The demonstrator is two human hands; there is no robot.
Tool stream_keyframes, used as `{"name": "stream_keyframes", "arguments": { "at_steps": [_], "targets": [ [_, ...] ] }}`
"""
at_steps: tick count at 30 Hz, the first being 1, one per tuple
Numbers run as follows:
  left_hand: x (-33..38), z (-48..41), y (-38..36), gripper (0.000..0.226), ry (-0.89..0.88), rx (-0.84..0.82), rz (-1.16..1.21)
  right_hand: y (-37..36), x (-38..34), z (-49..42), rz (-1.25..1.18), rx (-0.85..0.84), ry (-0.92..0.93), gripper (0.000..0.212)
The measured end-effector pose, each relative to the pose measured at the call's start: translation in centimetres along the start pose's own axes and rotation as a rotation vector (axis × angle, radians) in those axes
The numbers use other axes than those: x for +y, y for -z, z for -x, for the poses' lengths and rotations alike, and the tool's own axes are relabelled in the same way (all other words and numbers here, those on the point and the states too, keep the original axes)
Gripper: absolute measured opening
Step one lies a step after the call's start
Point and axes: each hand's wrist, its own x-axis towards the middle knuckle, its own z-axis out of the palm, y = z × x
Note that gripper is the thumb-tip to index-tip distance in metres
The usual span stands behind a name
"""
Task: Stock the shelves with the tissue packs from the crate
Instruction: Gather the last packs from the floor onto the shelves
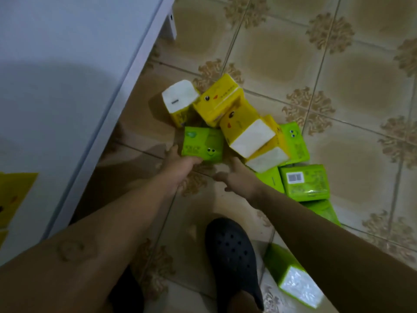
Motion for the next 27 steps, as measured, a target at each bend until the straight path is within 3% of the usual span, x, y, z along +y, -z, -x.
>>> {"name": "stream_keyframes", "arguments": {
  "at_steps": [1,2,5,9,15,19,24,27],
  "targets": [
    [-0.4,-1.3,0.0,0.089,0.033,-0.031,0.04,-0.4,-0.3,-0.9,-0.063,-0.002,-0.002,0.042],
    [0.3,-0.7,-0.1,0.087,0.063,-0.066,0.079,-0.7,-0.5,-1.6,-0.127,-0.009,-0.022,0.042],
    [1.7,1.1,0.0,0.043,0.081,-0.079,0.156,-1.6,-0.2,-3.2,-0.253,0.01,-0.124,0.055],
    [0.7,2.7,0.7,0.018,0.093,0.015,0.241,-2.1,0.1,-1.6,-0.289,-0.004,-0.146,0.035],
    [2.4,9.7,3.5,0.022,0.076,0.124,0.458,-2.2,-2.8,4.8,-0.327,-0.043,-0.07,0.037],
    [4.9,17.0,6.3,0.02,-0.039,0.13,0.525,-1.0,-6.7,10.9,-0.284,0.013,-0.004,0.012],
    [8.4,27.6,8.9,0.009,-0.218,0.138,0.545,0.2,-12.8,19.9,-0.248,0.035,0.124,0.021],
    [10.1,33.8,10.5,0.016,-0.313,0.117,0.54,0.6,-15.9,25.7,-0.253,0.025,0.17,0.024]
  ]
}}
